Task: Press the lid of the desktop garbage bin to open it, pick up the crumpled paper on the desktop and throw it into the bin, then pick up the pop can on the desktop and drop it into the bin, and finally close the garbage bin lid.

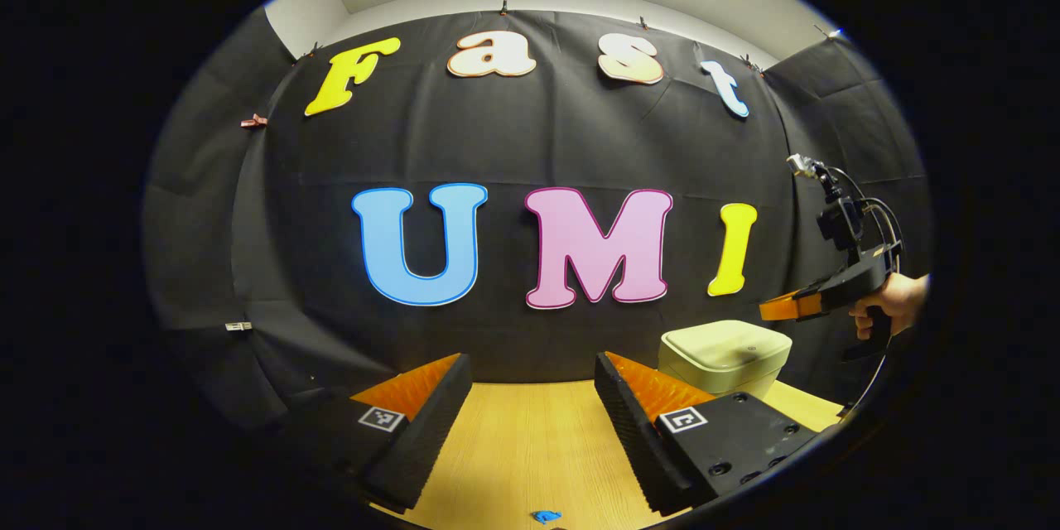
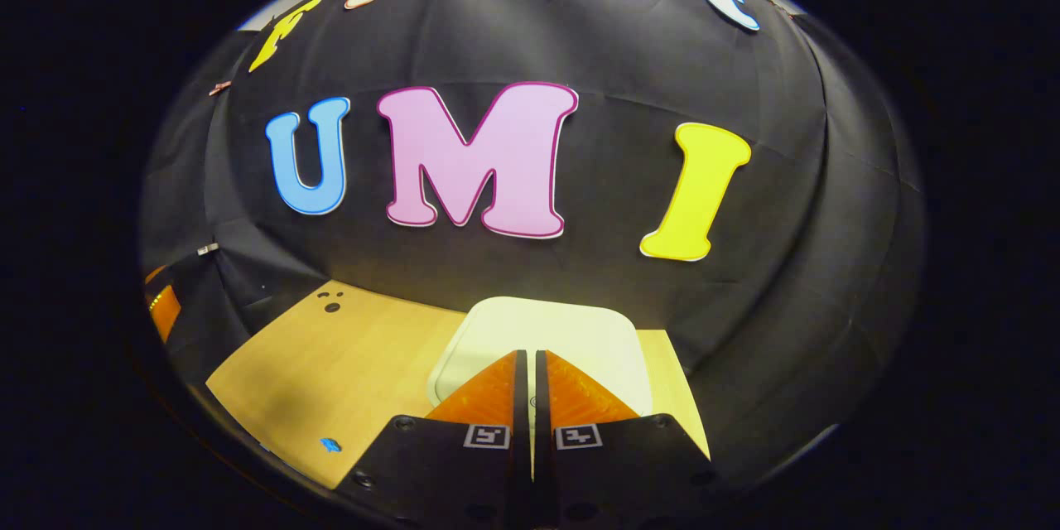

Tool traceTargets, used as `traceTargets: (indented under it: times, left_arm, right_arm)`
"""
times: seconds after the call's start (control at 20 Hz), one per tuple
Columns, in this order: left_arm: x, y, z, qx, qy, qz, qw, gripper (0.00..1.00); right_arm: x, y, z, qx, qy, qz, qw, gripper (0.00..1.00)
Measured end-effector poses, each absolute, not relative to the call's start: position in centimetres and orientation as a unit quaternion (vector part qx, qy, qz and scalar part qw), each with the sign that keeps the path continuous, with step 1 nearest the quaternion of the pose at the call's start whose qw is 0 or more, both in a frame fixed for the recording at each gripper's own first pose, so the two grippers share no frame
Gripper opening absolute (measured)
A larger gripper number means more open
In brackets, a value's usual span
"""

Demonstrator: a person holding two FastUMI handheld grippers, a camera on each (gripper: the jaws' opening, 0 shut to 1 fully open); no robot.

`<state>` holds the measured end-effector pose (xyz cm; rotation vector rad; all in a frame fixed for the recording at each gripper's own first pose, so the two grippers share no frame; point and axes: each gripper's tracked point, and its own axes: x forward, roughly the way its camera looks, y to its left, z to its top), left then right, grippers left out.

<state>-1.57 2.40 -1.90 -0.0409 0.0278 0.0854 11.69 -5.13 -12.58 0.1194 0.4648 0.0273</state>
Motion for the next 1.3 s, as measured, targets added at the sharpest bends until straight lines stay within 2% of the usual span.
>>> traceTargets:
  times: [0.15, 0.25, 0.3, 0.45, 0.6, 0.65, 0.7, 0.85, 0.9, 0.95, 1.3]
  left_arm:
    - [-1.5, 2.6, -1.9, -0.019, 0.014, 0.045, 0.999, 0.96]
    - [-1.6, 2.6, -2.0, -0.019, 0.014, 0.044, 0.999, 0.96]
    - [-1.6, 2.6, -2.0, -0.019, 0.013, 0.043, 0.999, 0.96]
    - [-1.5, 2.6, -1.9, -0.016, 0.014, 0.043, 0.999, 0.96]
    - [-1.5, 2.5, -1.9, -0.010, 0.016, 0.041, 0.999, 0.96]
    - [-1.4, 2.5, -1.8, -0.009, 0.014, 0.040, 0.999, 0.96]
    - [-1.5, 2.4, -1.8, -0.008, 0.014, 0.038, 0.999, 0.96]
    - [-1.4, 2.1, -2.0, -0.006, 0.017, 0.036, 0.999, 0.96]
    - [-1.5, 2.1, -2.1, -0.006, 0.018, 0.035, 0.999, 0.96]
    - [-1.5, 2.1, -2.1, -0.006, 0.020, 0.035, 0.999, 0.96]
    - [-1.6, 2.1, -2.3, -0.009, 0.024, 0.040, 0.999, 0.96]
  right_arm:
    - [12.3, -5.2, -14.4, 0.058, 0.245, 0.008, 0.968, 0.03]
    - [12.6, -5.3, -15.5, 0.058, 0.256, 0.005, 0.965, 0.06]
    - [12.6, -5.2, -15.9, 0.063, 0.260, 0.004, 0.963, 0.03]
    - [12.4, -4.7, -17.2, 0.087, 0.278, 0.012, 0.957, 0.07]
    - [12.3, -4.9, -18.3, 0.092, 0.290, 0.008, 0.953, 0.05]
    - [12.1, -4.9, -18.6, 0.092, 0.293, 0.009, 0.952, 0.08]
    - [12.0, -4.8, -18.7, 0.092, 0.294, 0.012, 0.951, 0.05]
    - [12.0, -5.0, -18.8, 0.098, 0.289, 0.015, 0.952, 0.05]
    - [12.1, -5.0, -18.9, 0.103, 0.289, 0.014, 0.952, 0.08]
    - [12.1, -5.2, -19.0, 0.109, 0.287, 0.013, 0.952, 0.05]
    - [12.1, -5.1, -19.1, 0.106, 0.290, 0.008, 0.951, 0.06]
